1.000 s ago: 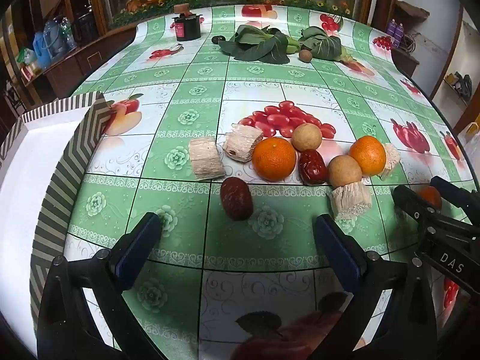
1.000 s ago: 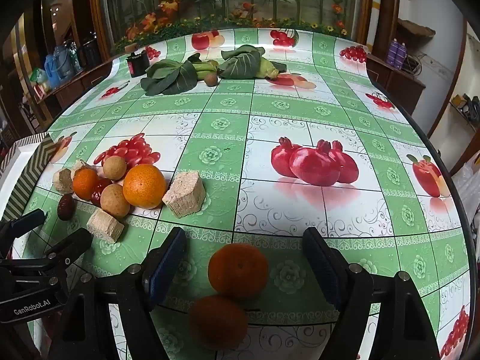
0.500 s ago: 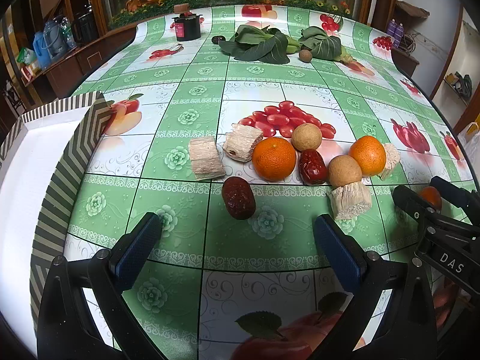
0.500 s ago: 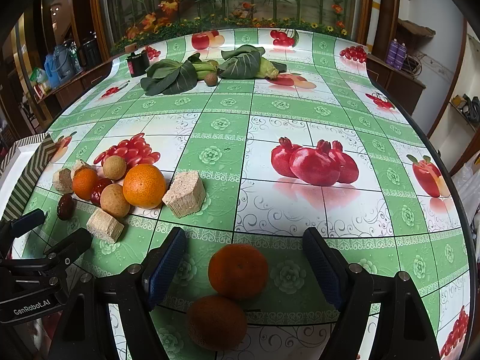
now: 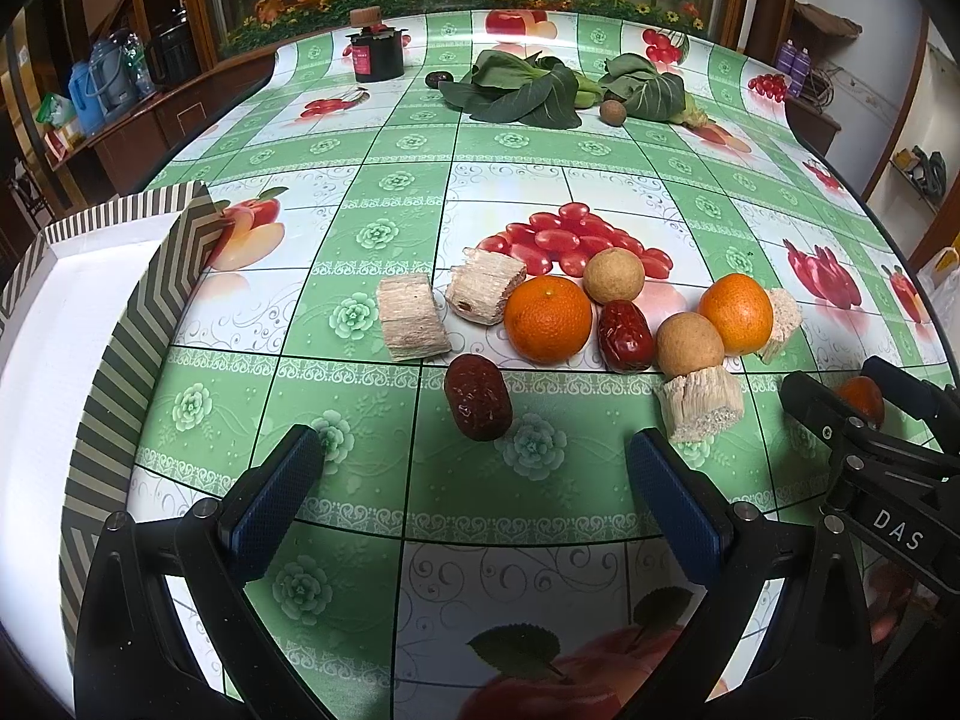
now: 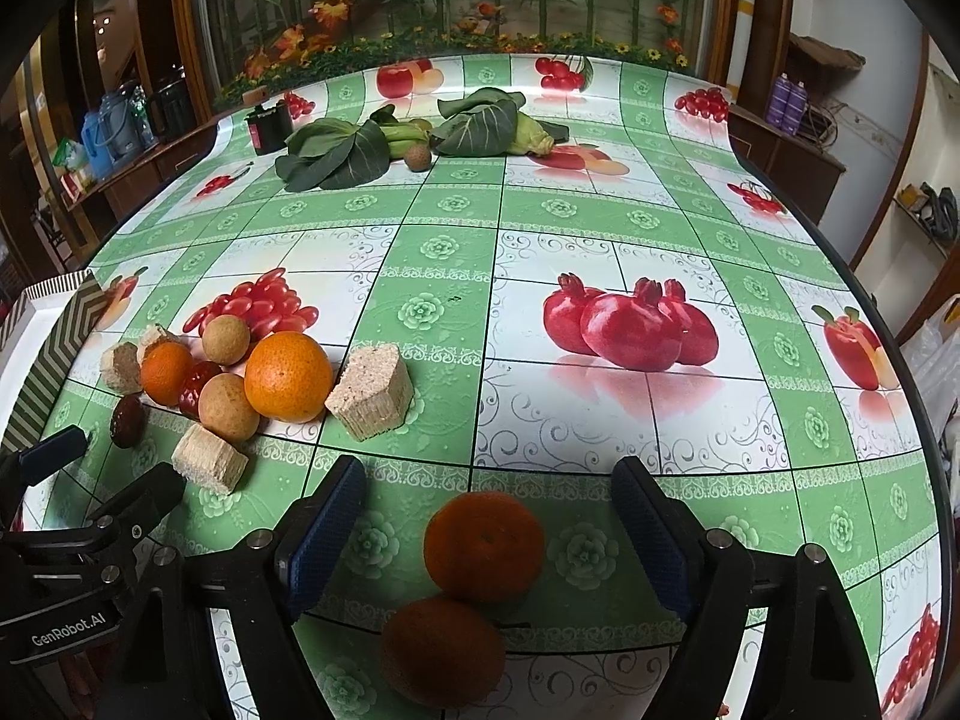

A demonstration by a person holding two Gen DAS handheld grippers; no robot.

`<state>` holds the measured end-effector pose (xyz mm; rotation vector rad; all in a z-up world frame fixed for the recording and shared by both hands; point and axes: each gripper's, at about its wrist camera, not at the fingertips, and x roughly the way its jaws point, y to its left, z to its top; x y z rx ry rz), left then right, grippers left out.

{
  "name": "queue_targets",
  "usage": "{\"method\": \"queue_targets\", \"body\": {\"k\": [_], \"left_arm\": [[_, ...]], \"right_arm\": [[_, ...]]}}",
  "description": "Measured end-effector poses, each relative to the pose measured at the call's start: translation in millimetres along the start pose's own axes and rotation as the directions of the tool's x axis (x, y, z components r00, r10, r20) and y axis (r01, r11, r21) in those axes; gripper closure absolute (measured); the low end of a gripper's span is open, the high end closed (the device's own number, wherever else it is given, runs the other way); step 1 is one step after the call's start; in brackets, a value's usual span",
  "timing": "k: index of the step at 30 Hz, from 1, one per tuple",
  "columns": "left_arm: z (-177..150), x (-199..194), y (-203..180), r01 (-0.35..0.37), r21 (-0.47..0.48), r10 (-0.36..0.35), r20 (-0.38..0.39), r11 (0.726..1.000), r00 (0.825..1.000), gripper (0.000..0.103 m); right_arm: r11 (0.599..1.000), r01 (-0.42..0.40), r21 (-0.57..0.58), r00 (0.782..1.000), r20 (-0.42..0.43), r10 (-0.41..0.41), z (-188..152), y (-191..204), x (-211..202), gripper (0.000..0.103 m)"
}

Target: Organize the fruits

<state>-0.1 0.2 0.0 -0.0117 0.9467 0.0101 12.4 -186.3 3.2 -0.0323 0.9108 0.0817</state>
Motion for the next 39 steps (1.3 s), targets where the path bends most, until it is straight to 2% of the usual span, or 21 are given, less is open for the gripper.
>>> {"method": "queue_targets", "body": {"k": [17, 23, 27, 28, 30, 31, 32, 34, 36, 39], "left_arm": [[-0.1, 0.0, 0.4, -0.001, -0.002, 0.001, 0.000, 1.000, 1.000, 0.000], [-0.1, 0.0, 0.5, 0.004, 0.004, -0.004, -0.002, 1.000, 1.000, 0.000], [1.3, 0.5, -1.3, 0.031, 0.036, -0.029, -0.036, 0.999, 0.999, 0.000], [0.7, -0.1, -1.0, 0.033, 0.041, -0.032, -0.039, 0.999, 0.999, 0.000], [-1.0, -4.6, 2.4, 0.044, 0.039, -0.043, -0.038, 0.998, 0.998, 0.005], [-1.2, -7.8, 1.7, 0.055, 0.038, -0.054, -0.035, 0.998, 0.998, 0.006], [-2.1, -12.9, 3.9, 0.070, 0.040, -0.069, -0.031, 0.997, 0.997, 0.006], [-4.1, -20.2, 5.4, 0.072, 0.047, -0.071, -0.029, 0.996, 0.997, 0.006], [-6.3, -29.4, 9.1, 0.088, 0.052, -0.087, -0.018, 0.995, 0.996, 0.006], [-9.3, -38.5, 11.4, 0.111, 0.059, -0.110, -0.016, 0.992, 0.994, 0.006]], "right_arm": [[1.000, -0.002, 0.001, 1.000, -0.002, 0.002, 0.3, 0.7, 1.3, 0.018], [0.999, -0.034, -0.007, 0.999, -0.003, 0.034, -1.2, -1.2, 0.3, 0.013], [0.997, -0.065, -0.040, 0.998, -0.004, 0.065, -2.2, -2.8, -1.5, 0.013], [0.996, -0.083, -0.045, 0.997, -0.002, 0.083, -2.7, -4.9, -2.6, 0.015], [0.992, -0.128, -0.021, 0.992, 0.021, 0.128, -4.5, -14.4, -8.7, 0.031], [0.989, -0.147, -0.010, 0.989, 0.028, 0.148, -5.0, -17.7, -11.1, 0.046], [0.984, -0.178, 0.009, 0.984, 0.031, 0.177, -5.6, -23.0, -13.7, 0.050], [0.978, -0.209, 0.026, 0.978, 0.021, 0.208, -8.3, -29.4, -17.3, 0.050], [0.975, -0.223, -0.005, 0.974, 0.026, 0.223, -14.0, -29.6, -24.7, 0.050], [0.975, -0.220, -0.033, 0.974, 0.047, 0.221, -21.0, -28.5, -37.1, 0.050]]}}
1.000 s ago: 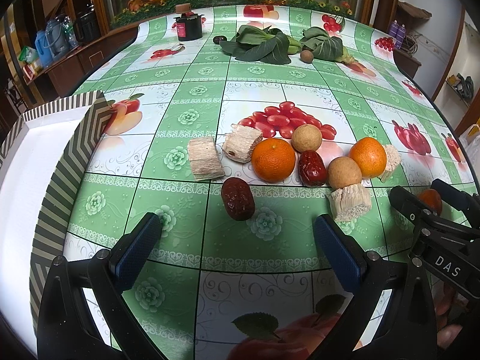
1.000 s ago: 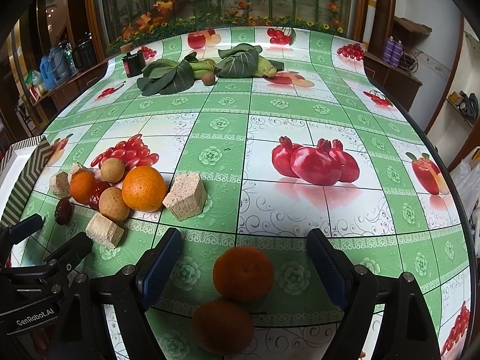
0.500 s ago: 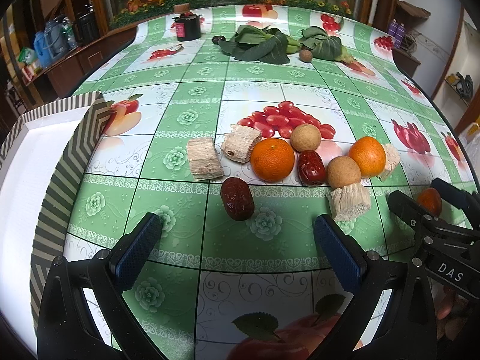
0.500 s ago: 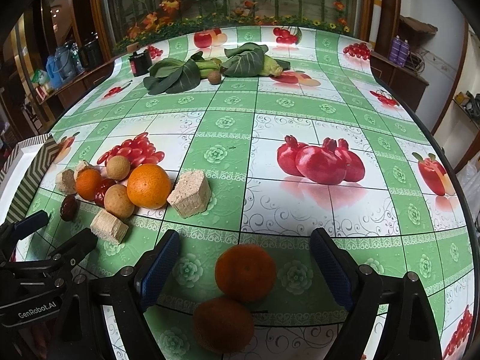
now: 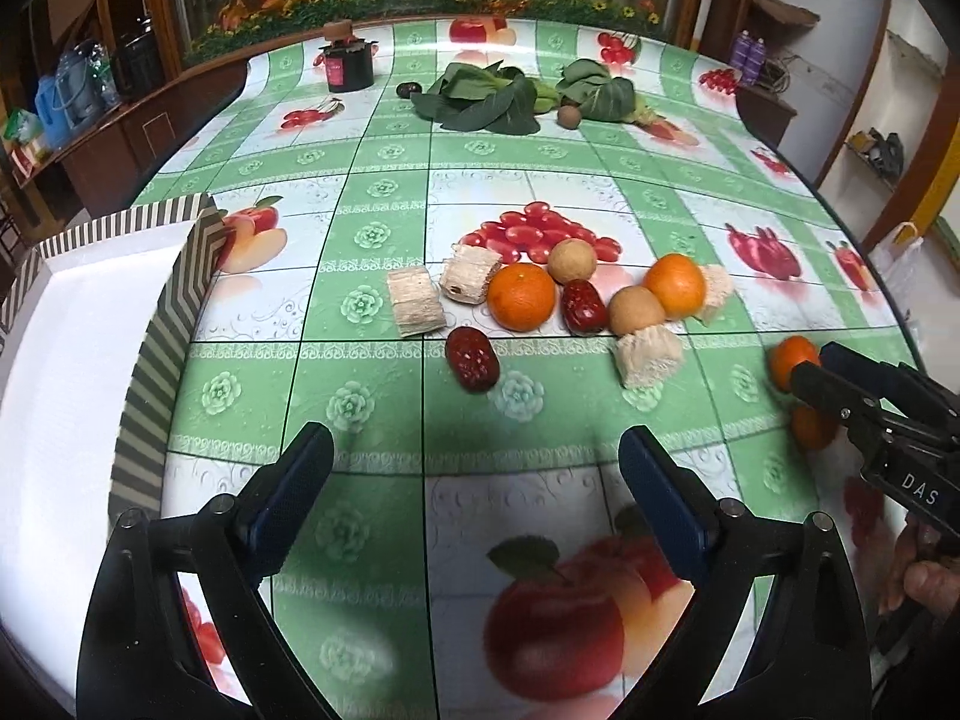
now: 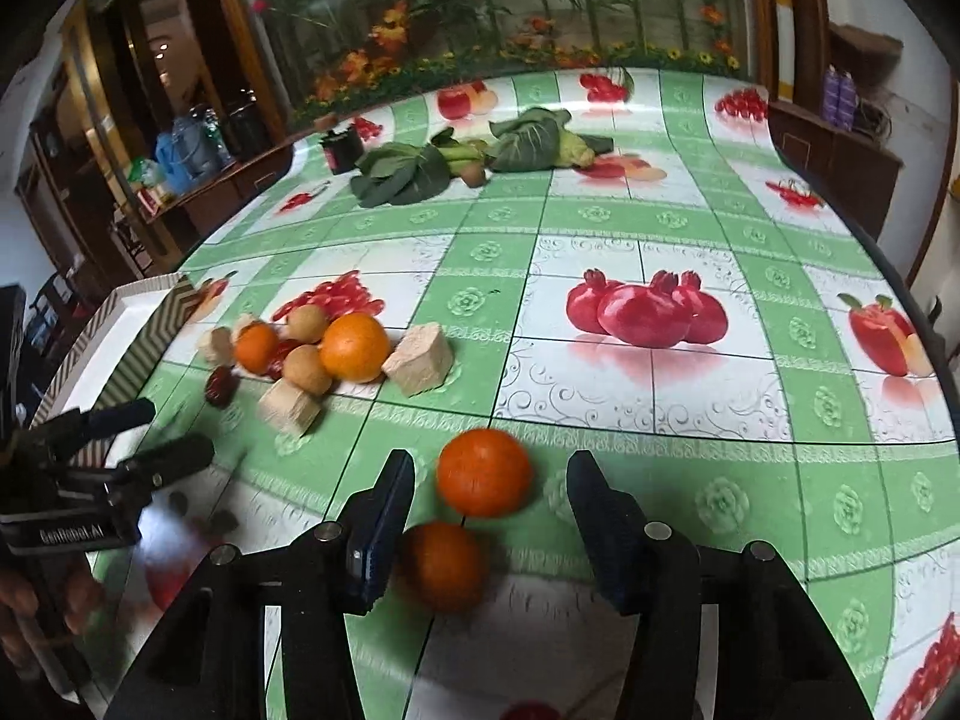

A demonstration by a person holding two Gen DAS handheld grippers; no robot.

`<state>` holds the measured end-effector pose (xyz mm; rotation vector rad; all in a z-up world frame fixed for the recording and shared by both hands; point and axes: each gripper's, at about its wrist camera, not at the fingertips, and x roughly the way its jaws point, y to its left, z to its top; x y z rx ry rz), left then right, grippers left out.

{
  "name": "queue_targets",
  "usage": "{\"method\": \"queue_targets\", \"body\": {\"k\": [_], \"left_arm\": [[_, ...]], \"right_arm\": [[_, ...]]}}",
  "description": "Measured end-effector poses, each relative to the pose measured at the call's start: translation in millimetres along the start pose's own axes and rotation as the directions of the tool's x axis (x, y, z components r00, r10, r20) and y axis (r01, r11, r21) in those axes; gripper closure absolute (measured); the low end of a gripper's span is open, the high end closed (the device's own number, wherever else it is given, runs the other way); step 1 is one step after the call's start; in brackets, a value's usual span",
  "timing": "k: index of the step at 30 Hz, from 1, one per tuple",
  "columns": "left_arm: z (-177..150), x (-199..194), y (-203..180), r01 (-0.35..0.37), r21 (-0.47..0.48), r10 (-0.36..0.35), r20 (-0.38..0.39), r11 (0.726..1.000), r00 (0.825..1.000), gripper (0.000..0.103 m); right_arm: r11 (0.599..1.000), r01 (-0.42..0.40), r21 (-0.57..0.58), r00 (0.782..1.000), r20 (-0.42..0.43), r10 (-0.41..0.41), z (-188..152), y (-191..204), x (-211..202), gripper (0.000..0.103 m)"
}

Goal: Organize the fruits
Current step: 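Grasp a mandarin orange with the right tool while the left tool grasps a tan cube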

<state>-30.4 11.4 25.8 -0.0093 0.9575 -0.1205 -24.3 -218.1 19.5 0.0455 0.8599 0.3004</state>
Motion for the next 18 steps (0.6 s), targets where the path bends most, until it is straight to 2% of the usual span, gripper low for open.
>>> {"method": "queue_targets", "body": {"k": [4, 10, 12, 14, 15, 18], "left_arm": [[-0.8, -3.3, -8.8, 0.017, 0.026, -0.017, 0.000, 1.000, 1.000, 0.006], [3.3, 1.0, -21.1, 0.039, 0.046, -0.039, -0.009, 0.998, 0.999, 0.006], [5.8, 2.6, -25.4, 0.046, 0.050, -0.046, -0.012, 0.998, 0.999, 0.006], [8.6, 4.9, -29.0, 0.052, 0.054, -0.051, -0.014, 0.997, 0.999, 0.006], [10.5, 6.3, -32.2, 0.055, 0.061, -0.054, -0.016, 0.997, 0.998, 0.006], [15.7, 9.4, -40.6, 0.058, 0.079, -0.058, -0.013, 0.995, 0.998, 0.006]], "right_arm": [[1.000, 0.004, -0.003, 1.000, 0.007, -0.004, -1.1, -3.2, -7.5, 0.050], [0.999, -0.032, -0.015, 0.999, -0.029, 0.031, 6.4, -6.8, 4.8, 0.050], [0.999, -0.032, -0.036, 0.999, -0.036, 0.031, 8.7, -5.6, 8.9, 0.054], [0.997, -0.032, -0.066, 0.999, -0.036, 0.030, 9.8, -2.3, 12.3, 0.067], [0.997, -0.025, -0.074, 0.999, -0.031, 0.023, 9.6, -1.2, 12.5, 0.070], [0.997, 0.004, -0.077, 1.000, -0.023, -0.006, 9.5, -2.9, 11.6, 0.071]]}}
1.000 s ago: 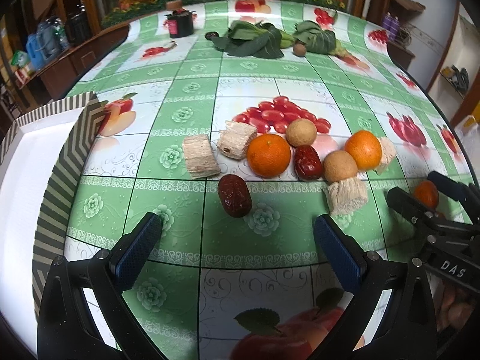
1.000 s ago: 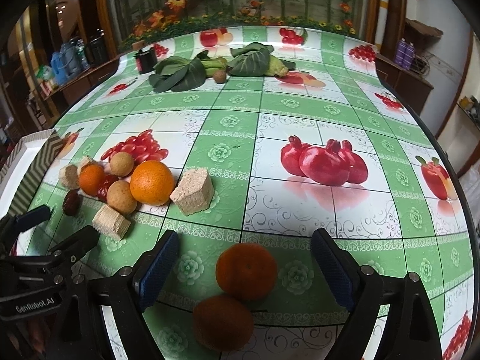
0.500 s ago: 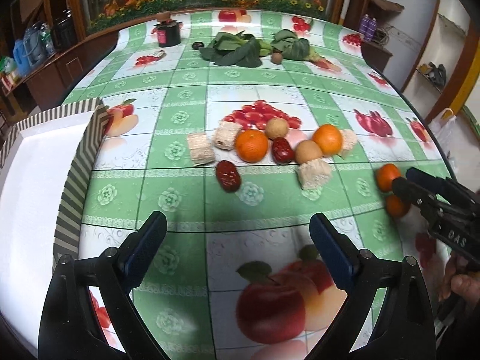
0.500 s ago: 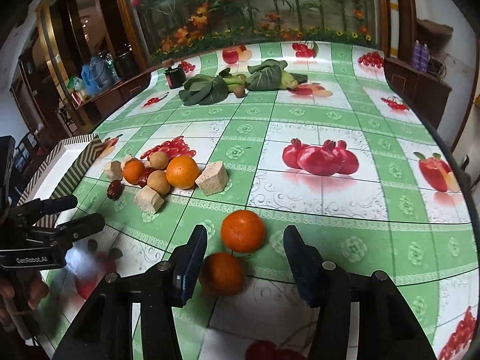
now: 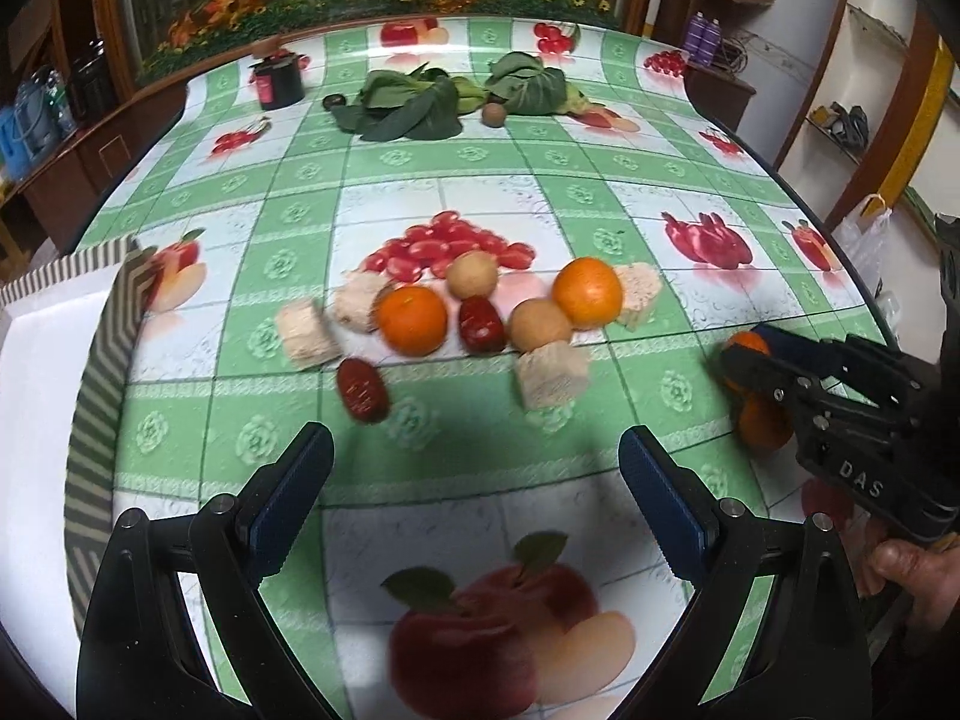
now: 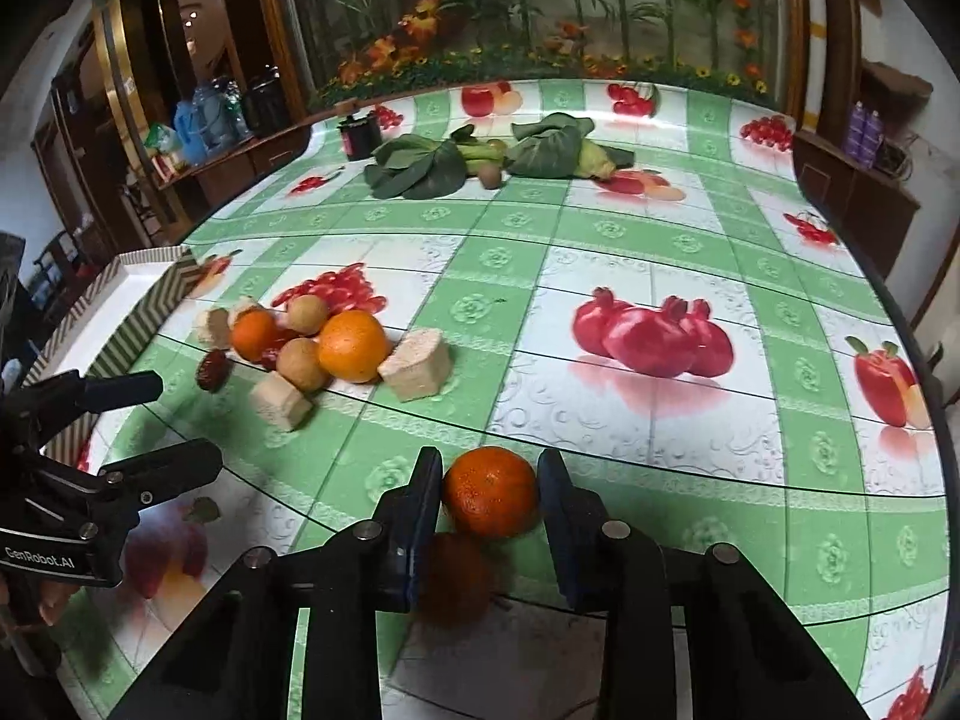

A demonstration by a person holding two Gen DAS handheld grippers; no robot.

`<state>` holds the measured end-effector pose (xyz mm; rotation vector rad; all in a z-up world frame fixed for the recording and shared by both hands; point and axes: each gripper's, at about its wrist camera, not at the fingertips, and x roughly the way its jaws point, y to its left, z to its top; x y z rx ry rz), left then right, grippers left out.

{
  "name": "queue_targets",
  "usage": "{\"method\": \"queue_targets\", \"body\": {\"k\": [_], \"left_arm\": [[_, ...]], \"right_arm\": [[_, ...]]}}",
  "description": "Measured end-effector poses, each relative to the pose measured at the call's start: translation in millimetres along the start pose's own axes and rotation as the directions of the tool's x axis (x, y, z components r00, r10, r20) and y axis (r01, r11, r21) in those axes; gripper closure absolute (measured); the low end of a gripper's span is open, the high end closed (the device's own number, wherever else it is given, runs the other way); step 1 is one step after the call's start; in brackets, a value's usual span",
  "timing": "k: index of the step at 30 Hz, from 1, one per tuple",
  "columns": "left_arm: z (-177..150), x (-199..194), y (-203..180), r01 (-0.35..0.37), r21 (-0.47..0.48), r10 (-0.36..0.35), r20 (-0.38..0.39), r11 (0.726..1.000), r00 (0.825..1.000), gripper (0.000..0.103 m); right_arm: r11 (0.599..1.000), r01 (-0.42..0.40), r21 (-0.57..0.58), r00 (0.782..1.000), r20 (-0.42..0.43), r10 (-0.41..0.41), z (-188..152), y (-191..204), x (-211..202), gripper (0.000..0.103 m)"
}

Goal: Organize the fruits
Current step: 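Grasp a mandarin orange with the right tool while the left tool grasps a tan cube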

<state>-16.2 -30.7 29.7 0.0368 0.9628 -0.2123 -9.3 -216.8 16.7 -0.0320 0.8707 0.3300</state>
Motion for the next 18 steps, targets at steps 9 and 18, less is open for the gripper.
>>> {"method": "queue_targets", "body": {"k": [9, 18], "left_arm": [[13.6, 27.4, -20.6, 0.011, 0.044, -0.009, -0.039, 0.999, 0.999, 0.036], [12.0, 23.2, -16.6, 0.044, 0.025, -0.043, -0.036, 0.999, 0.998, 0.074]], "right_arm": [[0.996, -0.045, 0.074, 0.999, 0.018, 0.043, -8.6, -16.9, -7.8, 0.071], [0.995, -0.077, 0.057, 0.997, 0.025, 0.076, -10.3, -9.9, -10.5, 0.071]]}}
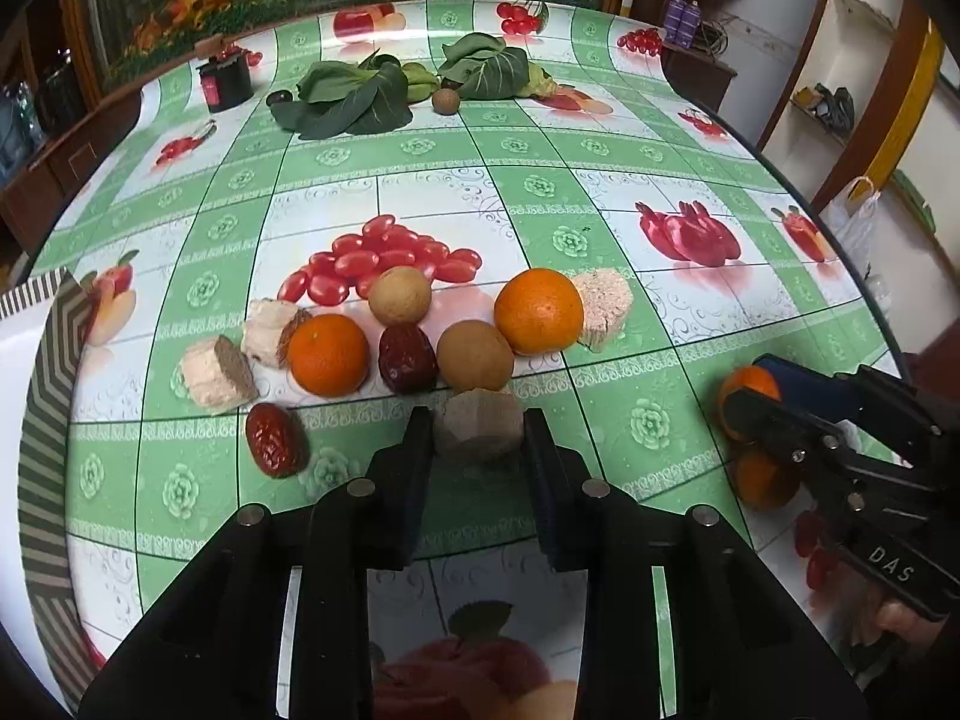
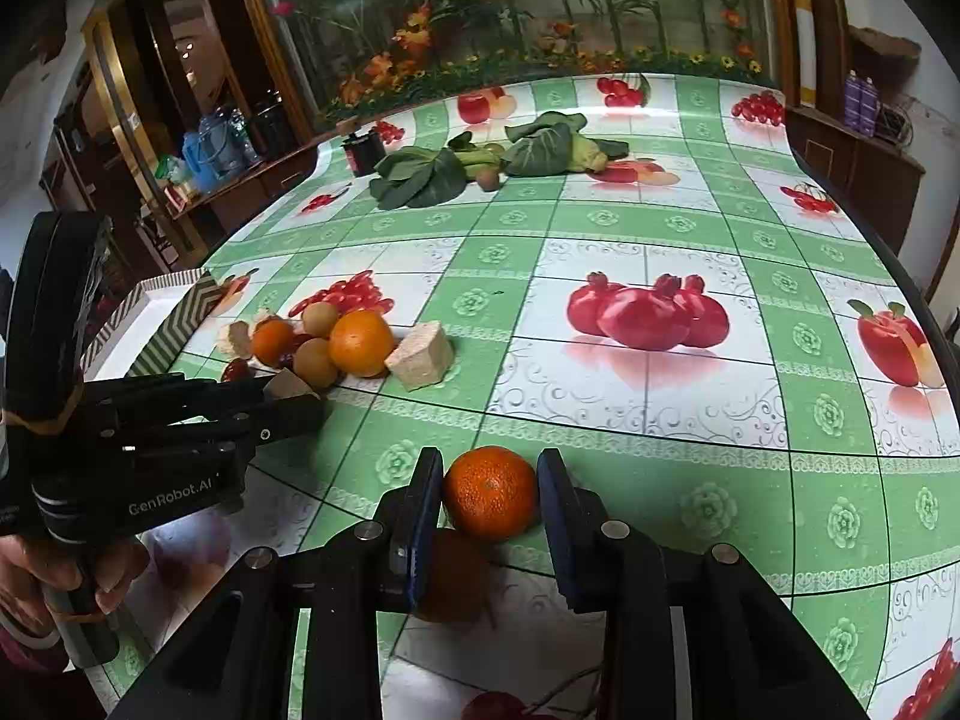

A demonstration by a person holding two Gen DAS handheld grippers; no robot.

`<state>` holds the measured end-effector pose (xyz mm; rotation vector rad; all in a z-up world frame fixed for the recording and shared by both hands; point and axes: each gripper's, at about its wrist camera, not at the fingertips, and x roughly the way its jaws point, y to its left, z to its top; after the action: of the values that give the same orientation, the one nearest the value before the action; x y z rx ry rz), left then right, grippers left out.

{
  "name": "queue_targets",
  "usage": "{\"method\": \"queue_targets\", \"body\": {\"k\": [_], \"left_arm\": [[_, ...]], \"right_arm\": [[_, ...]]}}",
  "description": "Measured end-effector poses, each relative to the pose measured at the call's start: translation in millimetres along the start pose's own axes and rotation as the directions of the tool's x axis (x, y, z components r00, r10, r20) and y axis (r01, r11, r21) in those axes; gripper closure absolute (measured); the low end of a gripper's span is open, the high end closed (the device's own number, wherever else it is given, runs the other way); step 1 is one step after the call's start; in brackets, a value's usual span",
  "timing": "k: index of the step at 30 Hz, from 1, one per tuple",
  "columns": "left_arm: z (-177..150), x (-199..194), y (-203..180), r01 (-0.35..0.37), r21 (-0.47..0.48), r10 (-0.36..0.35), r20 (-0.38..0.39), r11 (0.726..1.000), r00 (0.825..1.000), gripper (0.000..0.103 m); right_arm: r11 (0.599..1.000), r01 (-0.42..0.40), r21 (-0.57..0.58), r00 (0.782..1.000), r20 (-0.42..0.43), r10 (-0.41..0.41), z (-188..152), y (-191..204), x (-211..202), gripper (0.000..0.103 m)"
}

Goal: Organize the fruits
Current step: 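Grasp a mandarin orange with the right tool while the left tool grasps a tan cube, then carry the orange and cube into the white tray and open both tools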

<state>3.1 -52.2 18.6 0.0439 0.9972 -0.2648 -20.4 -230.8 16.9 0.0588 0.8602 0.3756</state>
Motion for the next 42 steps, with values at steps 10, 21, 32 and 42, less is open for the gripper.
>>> {"method": "queue_targets", "body": {"k": [10, 21, 32, 42], "left_arm": [[-17.4, -34.4, 11.7, 0.021, -0.037, -0.020, 0.029, 0.999, 0.999, 0.074], [-28.9, -91.2, 61.3, -0.006, -0.109, 0.014, 0.073, 0.994, 0.997, 0.074], [-24.6, -129.4, 151.5, -0.128, -0.217, 0.152, 0.100, 0.968, 0.983, 0.074], [-23.2, -128.7, 229.8, -0.186, -0.321, 0.217, 0.062, 0.928, 0.974, 0.074]], "right_arm": [[0.999, -0.045, -0.011, 0.999, 0.007, 0.045, 0.1, 25.4, -6.0, 0.071], [0.985, -0.144, -0.092, 0.989, 0.011, 0.146, 17.8, 83.1, -3.6, 0.071], [0.945, -0.247, -0.217, 0.969, -0.052, 0.241, 44.0, 156.8, 28.9, 0.072], [0.905, -0.313, -0.290, 0.950, -0.109, 0.294, 66.6, 208.6, 54.9, 0.072]]}}
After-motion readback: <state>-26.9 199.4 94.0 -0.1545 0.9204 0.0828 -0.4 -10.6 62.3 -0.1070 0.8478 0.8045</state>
